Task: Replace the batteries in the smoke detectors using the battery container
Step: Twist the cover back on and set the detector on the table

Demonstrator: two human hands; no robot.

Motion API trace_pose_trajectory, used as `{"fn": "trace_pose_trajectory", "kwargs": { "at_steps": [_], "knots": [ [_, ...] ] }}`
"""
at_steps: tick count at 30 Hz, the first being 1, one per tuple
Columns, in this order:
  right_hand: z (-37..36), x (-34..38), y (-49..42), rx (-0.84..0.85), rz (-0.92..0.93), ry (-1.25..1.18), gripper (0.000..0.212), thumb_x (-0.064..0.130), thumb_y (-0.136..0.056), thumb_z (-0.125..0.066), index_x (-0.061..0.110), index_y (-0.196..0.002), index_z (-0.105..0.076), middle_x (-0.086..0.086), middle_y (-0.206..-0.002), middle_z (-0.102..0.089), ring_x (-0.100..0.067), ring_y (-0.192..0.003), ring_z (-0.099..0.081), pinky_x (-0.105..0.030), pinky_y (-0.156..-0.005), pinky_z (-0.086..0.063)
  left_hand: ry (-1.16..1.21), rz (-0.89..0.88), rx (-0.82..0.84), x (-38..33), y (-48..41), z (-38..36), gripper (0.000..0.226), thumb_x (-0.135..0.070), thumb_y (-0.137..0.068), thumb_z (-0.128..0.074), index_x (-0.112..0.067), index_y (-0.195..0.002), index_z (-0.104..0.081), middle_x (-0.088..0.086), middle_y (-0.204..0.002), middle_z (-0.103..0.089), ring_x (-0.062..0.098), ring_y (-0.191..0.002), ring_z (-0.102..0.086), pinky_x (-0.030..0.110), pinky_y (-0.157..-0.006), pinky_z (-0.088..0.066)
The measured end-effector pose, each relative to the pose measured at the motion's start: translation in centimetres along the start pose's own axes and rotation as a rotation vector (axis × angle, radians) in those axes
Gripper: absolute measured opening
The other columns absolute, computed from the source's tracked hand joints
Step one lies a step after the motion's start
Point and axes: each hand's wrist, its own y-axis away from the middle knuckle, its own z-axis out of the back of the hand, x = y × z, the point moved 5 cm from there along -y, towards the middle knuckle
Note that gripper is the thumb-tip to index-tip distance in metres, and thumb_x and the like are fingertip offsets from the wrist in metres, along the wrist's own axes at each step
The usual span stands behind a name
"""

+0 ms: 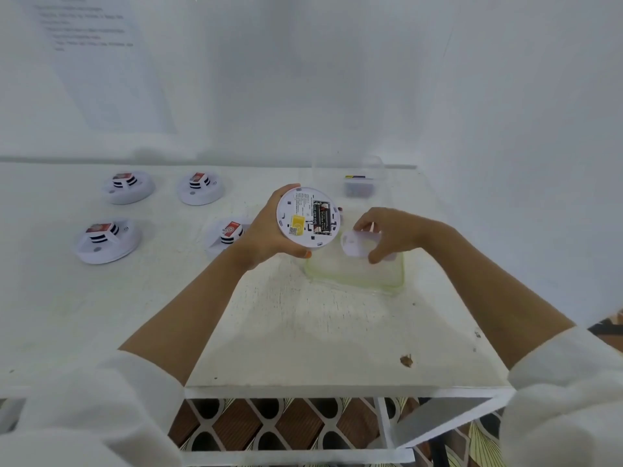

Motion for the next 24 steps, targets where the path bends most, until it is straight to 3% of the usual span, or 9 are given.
{"fn": "trace_pose_trajectory", "kwargs": {
  "at_steps": [4,7,9,11,16,20,24],
  "knots": [
    [4.5,-0.1,0.9,-0.207,0.005,-0.064,0.059,0.012,-0.066,-0.077,0.01,-0.12,-0.054,0.0,-0.11,-0.05,-0.018,-0.1,-0.051,-0.028,-0.083,-0.043,0.006,-0.009,-0.001,0.1,-0.8,0.2,0.105,0.007,-0.05,-0.082,-0.025,-0.135,-0.029,-0.012,-0.124,-0.047,0.0,-0.112,-0.049,0.017,-0.077,-0.052],
    [6.1,2.0,0.6,-0.364,0.123,-0.209,0.062,0.008,-0.063,-0.079,0.01,-0.119,-0.054,0.001,-0.109,-0.049,-0.018,-0.101,-0.052,-0.014,-0.074,-0.04,0.018,-0.017,0.002,0.0,-1.7,-0.1,0.106,0.006,-0.048,-0.081,-0.024,-0.135,-0.029,-0.008,-0.125,-0.047,0.004,-0.112,-0.05,0.019,-0.076,-0.053],
    [5.7,4.0,-0.3,-0.364,0.209,-0.241,0.064,0.008,-0.062,-0.078,0.011,-0.12,-0.053,0.001,-0.11,-0.048,-0.016,-0.102,-0.049,-0.012,-0.076,-0.039,0.033,-0.04,0.01,-0.4,-2.2,-0.5,0.105,0.004,-0.046,-0.08,-0.02,-0.136,-0.031,-0.004,-0.127,-0.047,0.001,-0.11,-0.052,0.02,-0.075,-0.053],
    [5.0,5.6,-1.3,-0.338,0.264,-0.192,0.065,0.012,-0.062,-0.078,0.014,-0.122,-0.053,0.002,-0.11,-0.046,-0.013,-0.102,-0.046,-0.019,-0.082,-0.039,0.013,-0.076,0.033,-0.9,-2.9,-0.8,0.095,0.006,-0.047,-0.079,-0.019,-0.13,-0.039,-0.002,-0.124,-0.051,-0.002,-0.105,-0.055,0.022,-0.074,-0.054],
    [4.5,6.1,-2.8,-0.317,0.287,-0.053,0.071,0.02,-0.064,-0.078,0.017,-0.129,-0.049,0.006,-0.106,-0.039,-0.01,-0.1,-0.035,-0.023,-0.088,-0.031,-0.129,-0.136,0.082,-1.2,-4.9,-0.8,0.064,0.006,-0.049,-0.082,0.001,-0.106,-0.053,0.023,-0.1,-0.059,0.017,-0.089,-0.058,0.041,-0.071,-0.055],
    [4.5,5.9,-3.3,-0.326,0.304,-0.023,0.071,0.021,-0.064,-0.079,0.018,-0.129,-0.05,0.007,-0.105,-0.038,-0.01,-0.098,-0.034,-0.025,-0.087,-0.029,-0.098,-0.153,0.096,-1.2,-5.7,-0.9,0.067,0.014,-0.049,-0.082,-0.001,-0.107,-0.053,0.019,-0.101,-0.057,0.017,-0.091,-0.057,0.035,-0.07,-0.053],
    [4.8,5.8,-3.9,-0.308,0.325,-0.005,0.07,0.021,-0.065,-0.077,0.02,-0.129,-0.049,0.006,-0.106,-0.038,-0.011,-0.1,-0.034,-0.026,-0.087,-0.029,-0.086,-0.147,0.102,-1.4,-6.1,-1.0,0.07,0.008,-0.048,-0.081,0.0,-0.111,-0.052,0.025,-0.106,-0.054,0.025,-0.094,-0.056,0.047,-0.073,-0.053]
  ]
}}
